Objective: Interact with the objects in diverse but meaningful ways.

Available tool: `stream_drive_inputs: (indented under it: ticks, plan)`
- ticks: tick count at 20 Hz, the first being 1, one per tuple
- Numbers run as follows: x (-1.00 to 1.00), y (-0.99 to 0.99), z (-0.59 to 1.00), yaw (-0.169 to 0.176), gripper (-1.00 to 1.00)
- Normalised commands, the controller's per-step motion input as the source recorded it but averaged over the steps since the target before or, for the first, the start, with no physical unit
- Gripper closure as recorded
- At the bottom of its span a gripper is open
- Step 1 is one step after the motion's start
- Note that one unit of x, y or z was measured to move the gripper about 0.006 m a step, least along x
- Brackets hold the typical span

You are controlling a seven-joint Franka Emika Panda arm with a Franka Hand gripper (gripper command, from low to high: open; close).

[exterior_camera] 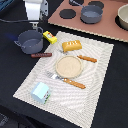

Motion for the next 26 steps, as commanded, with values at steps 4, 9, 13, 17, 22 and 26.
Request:
stream_drive_inputs:
  ticks: [4,9,13,17,22,26]
  plan:
    - [-0.57,0.01,-0.48,0.000,-1.00]
    - [-0.60,0.03,-0.47,0.000,-1.00]
    - [-0.58,0.01,-0.41,0.000,-1.00]
    - [-0.50,0.00,-0.27,0.000,-1.00]
    - [-0.14,-0.05,0.00,-0.004,-1.00]
    - [0.00,-0.08,0.02,-0.011,-1.00]
